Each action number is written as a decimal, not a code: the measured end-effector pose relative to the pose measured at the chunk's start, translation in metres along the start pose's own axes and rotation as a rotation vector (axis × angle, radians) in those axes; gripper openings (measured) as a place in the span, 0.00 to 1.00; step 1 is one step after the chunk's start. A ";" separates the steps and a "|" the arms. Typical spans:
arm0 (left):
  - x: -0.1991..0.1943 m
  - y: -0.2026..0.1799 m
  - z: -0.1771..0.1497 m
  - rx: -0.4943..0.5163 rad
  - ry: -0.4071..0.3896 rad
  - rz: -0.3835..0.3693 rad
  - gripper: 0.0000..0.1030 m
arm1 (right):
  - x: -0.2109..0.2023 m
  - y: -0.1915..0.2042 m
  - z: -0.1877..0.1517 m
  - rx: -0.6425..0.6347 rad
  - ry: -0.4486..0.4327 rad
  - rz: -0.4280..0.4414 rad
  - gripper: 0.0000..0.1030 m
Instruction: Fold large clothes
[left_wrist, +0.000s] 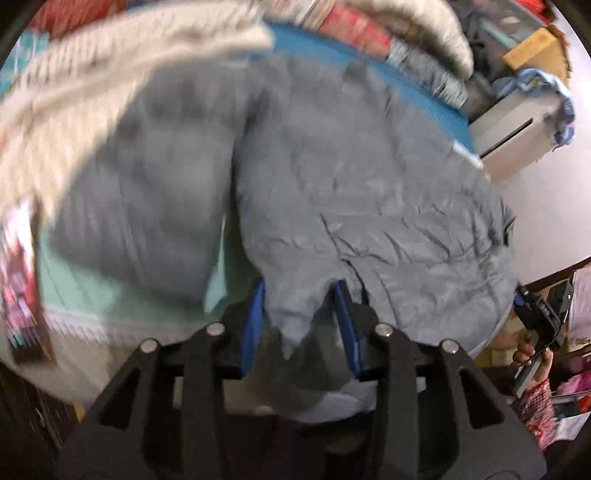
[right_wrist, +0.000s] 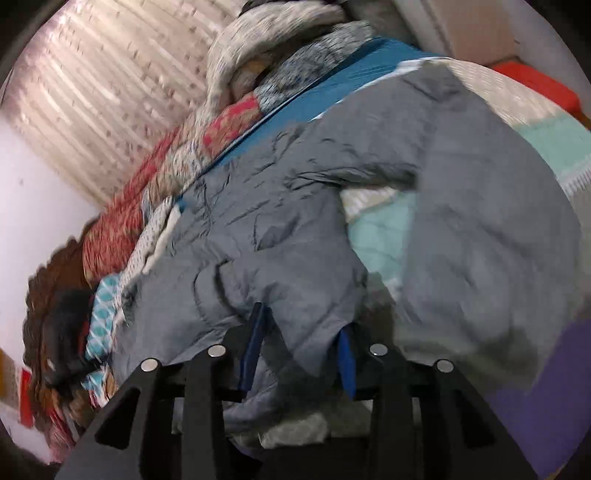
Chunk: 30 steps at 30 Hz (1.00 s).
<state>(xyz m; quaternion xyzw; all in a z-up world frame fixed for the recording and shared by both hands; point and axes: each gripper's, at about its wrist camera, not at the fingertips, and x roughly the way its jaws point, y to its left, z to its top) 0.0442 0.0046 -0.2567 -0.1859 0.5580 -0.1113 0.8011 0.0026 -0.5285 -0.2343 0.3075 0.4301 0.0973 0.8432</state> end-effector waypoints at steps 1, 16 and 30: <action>0.005 0.005 -0.008 -0.021 0.023 -0.022 0.36 | -0.007 -0.003 -0.004 0.010 -0.008 -0.003 0.64; 0.021 -0.038 -0.027 0.059 0.032 -0.116 0.16 | 0.075 0.088 0.045 -0.184 0.114 0.242 0.42; 0.056 0.010 0.046 -0.166 -0.040 -0.006 0.19 | 0.040 0.052 0.004 -0.278 0.072 0.098 0.42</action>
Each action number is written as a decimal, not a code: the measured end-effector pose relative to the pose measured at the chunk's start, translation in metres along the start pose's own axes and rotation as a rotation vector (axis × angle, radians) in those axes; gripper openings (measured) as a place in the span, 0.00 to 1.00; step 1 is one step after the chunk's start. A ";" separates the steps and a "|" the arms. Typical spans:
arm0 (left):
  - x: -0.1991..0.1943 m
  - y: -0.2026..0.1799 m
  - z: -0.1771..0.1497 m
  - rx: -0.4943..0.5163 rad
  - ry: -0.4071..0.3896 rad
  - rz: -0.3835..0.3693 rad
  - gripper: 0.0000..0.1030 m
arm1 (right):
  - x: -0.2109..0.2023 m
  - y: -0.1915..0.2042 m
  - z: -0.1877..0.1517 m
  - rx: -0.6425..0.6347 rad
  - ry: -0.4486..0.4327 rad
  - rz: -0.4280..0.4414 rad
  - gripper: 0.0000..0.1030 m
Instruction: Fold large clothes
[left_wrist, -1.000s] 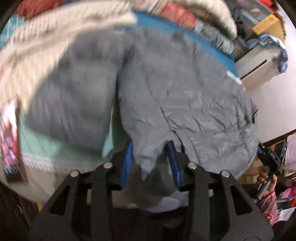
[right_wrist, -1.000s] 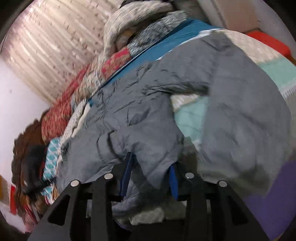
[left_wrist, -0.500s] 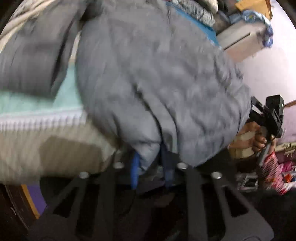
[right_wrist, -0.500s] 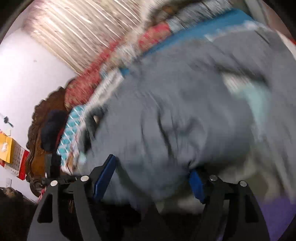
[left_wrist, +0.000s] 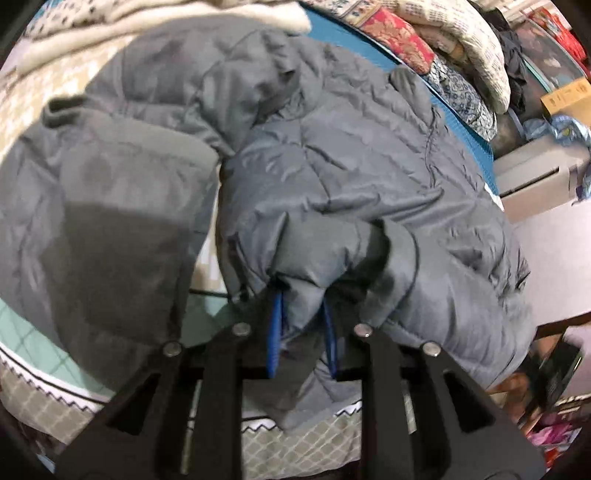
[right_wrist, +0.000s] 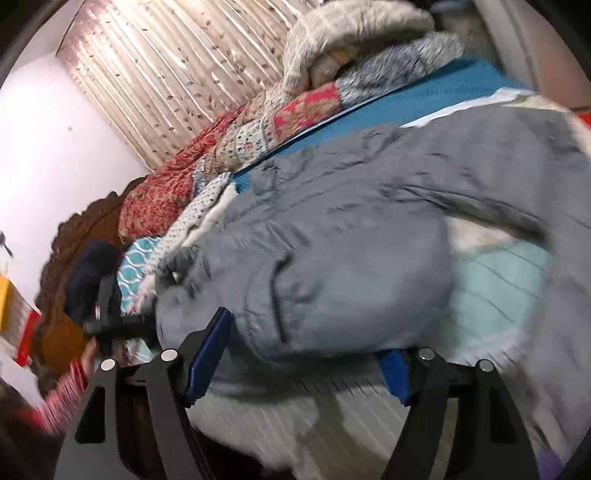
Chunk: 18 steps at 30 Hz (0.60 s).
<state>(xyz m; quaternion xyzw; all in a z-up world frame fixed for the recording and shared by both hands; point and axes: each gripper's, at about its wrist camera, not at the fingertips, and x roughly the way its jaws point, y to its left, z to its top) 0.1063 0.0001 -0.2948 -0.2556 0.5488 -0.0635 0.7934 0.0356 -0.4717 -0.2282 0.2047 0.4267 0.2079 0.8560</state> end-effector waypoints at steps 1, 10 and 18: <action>-0.002 0.004 0.001 0.001 0.001 0.003 0.19 | -0.002 0.001 -0.005 -0.001 0.012 -0.024 0.42; -0.018 -0.024 0.002 0.001 0.083 -0.107 0.16 | 0.004 0.012 0.030 0.108 0.057 0.226 0.42; -0.167 -0.064 0.001 0.205 -0.251 -0.148 0.21 | -0.075 0.066 0.077 -0.043 -0.167 0.428 0.42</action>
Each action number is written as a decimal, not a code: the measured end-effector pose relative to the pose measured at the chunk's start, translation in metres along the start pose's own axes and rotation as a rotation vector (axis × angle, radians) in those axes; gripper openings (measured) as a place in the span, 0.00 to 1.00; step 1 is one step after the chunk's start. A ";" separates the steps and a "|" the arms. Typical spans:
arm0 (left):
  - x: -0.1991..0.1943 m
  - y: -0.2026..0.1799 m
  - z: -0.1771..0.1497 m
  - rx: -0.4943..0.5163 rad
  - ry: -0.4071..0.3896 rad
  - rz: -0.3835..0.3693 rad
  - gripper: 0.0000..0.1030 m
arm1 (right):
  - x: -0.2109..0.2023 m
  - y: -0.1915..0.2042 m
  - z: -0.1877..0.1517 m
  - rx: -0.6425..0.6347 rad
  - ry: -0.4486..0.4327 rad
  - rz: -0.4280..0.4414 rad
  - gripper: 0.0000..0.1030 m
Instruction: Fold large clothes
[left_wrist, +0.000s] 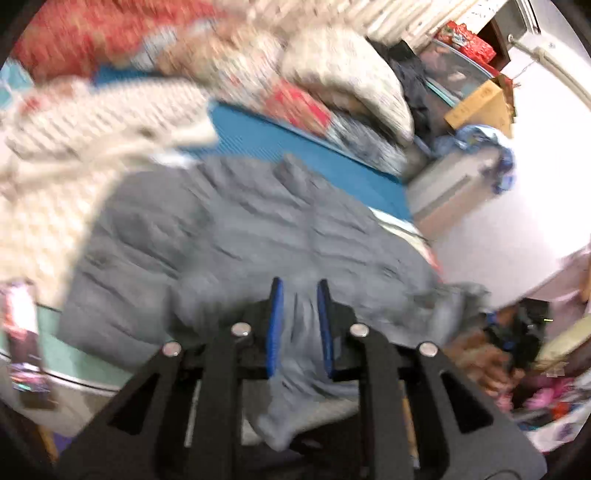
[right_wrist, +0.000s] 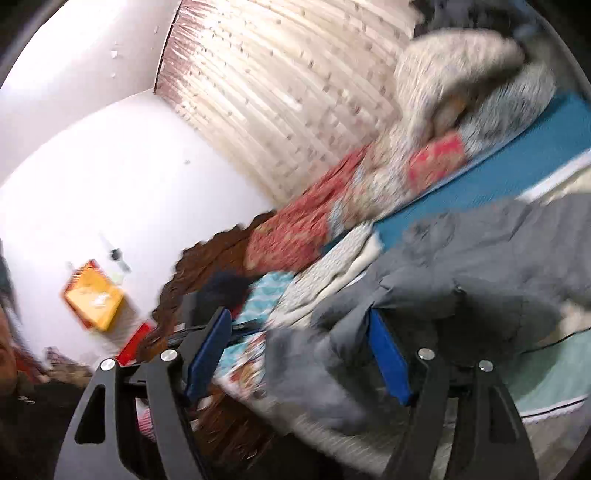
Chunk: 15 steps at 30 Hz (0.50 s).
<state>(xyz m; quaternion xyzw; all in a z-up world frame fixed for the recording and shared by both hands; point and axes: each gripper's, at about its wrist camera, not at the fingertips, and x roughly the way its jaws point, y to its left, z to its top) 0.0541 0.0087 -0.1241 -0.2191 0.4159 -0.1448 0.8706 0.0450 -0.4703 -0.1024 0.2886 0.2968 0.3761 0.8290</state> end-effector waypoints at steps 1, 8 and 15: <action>-0.001 0.007 -0.005 0.002 -0.010 0.061 0.33 | -0.003 -0.012 -0.007 0.004 0.015 -0.115 0.42; 0.044 0.061 -0.080 -0.069 0.221 0.163 0.40 | -0.019 -0.087 -0.087 0.142 0.187 -0.578 0.42; 0.062 0.056 -0.155 -0.031 0.386 0.081 0.48 | -0.024 -0.096 -0.110 0.254 0.209 -0.475 0.42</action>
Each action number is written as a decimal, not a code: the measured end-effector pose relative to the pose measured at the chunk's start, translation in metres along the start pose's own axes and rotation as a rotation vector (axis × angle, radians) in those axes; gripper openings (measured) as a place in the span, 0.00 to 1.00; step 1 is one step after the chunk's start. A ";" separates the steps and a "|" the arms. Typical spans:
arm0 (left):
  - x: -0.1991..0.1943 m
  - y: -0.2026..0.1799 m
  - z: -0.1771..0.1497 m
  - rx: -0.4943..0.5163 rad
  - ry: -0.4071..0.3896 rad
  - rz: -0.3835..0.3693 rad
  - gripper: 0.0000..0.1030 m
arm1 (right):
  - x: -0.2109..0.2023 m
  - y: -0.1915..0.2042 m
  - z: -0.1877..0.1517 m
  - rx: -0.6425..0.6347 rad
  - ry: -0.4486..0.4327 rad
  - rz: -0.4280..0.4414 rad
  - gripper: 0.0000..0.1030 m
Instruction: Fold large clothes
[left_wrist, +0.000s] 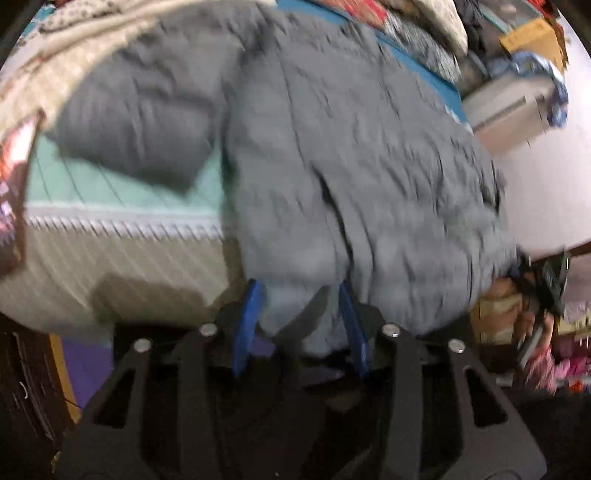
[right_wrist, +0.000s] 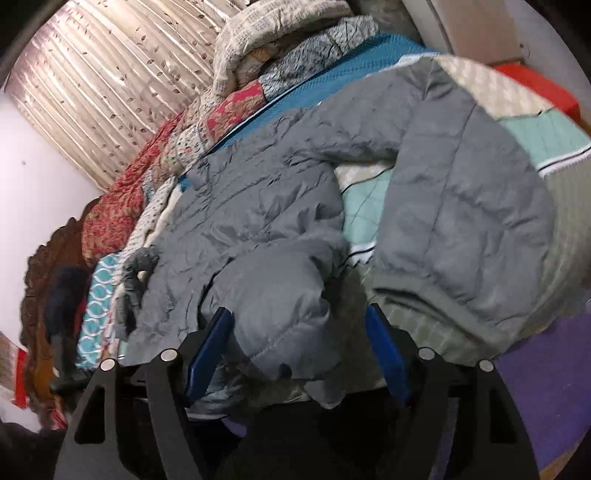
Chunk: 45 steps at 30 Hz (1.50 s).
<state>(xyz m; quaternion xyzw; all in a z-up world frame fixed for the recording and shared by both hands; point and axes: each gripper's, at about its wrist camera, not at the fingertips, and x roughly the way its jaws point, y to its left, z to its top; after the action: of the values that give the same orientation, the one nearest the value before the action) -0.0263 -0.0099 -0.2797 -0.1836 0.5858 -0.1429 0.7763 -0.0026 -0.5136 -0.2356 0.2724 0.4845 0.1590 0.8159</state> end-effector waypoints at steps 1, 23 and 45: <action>0.009 -0.004 -0.008 0.010 0.024 -0.015 0.50 | 0.003 0.009 0.001 0.005 0.046 0.058 0.42; -0.003 -0.013 0.078 -0.069 -0.037 -0.108 0.02 | 0.015 0.012 0.027 0.183 0.111 0.305 0.91; -0.052 0.018 0.035 -0.101 -0.152 0.065 0.10 | -0.056 -0.007 -0.001 0.100 -0.095 -0.273 0.70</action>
<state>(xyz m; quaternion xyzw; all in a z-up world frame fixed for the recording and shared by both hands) -0.0066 0.0331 -0.2347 -0.2140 0.5372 -0.0736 0.8126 -0.0300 -0.5482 -0.2003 0.2516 0.4851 0.0090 0.8374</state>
